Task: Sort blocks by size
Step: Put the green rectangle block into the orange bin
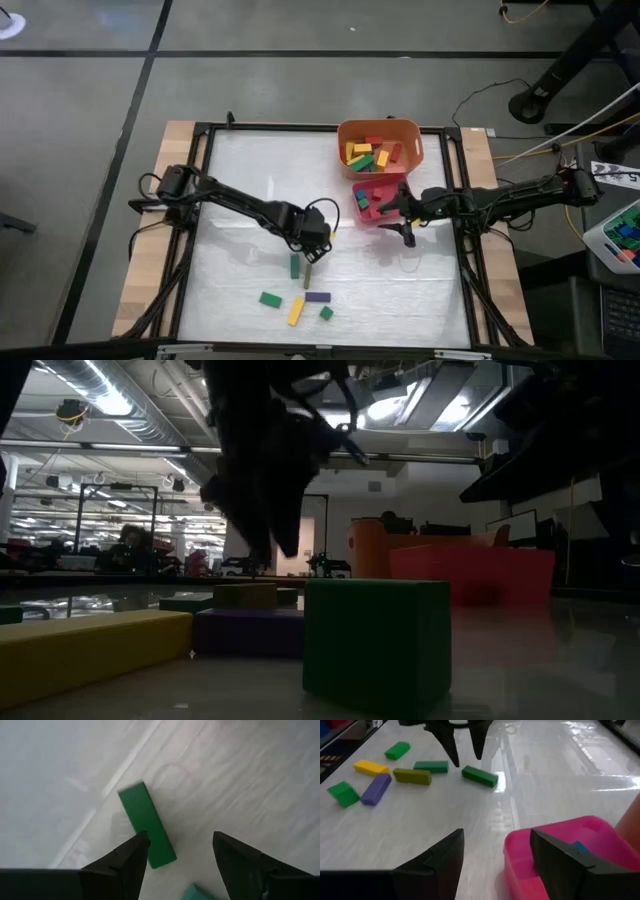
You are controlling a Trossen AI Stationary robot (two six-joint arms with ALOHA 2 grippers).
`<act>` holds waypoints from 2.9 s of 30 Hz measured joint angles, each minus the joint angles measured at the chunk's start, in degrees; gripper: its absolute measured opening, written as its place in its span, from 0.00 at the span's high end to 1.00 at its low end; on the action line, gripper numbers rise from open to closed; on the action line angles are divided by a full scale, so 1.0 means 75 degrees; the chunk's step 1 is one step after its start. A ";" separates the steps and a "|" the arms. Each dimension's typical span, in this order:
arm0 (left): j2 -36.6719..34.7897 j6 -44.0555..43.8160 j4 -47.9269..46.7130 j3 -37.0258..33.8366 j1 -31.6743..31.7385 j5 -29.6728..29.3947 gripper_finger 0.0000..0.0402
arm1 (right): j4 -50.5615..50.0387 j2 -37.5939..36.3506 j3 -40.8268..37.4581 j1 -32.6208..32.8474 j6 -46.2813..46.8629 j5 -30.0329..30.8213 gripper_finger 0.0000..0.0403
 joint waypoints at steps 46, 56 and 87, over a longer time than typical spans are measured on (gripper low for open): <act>0.0568 0.3371 0.8003 0.0006 0.2641 -0.1083 0.76 | 0.1687 -0.1967 -0.1851 -0.0004 -0.0683 -0.1312 0.44; 0.0568 0.2850 0.7945 0.0003 0.3478 -0.1018 0.59 | 0.1687 -0.1967 -0.1851 -0.0004 -0.0683 -0.1344 0.44; -0.0756 -0.7267 -0.0674 0.0003 -0.1134 0.2369 0.48 | 0.1147 -0.1964 -0.1851 -0.0001 -0.0691 -0.1350 0.44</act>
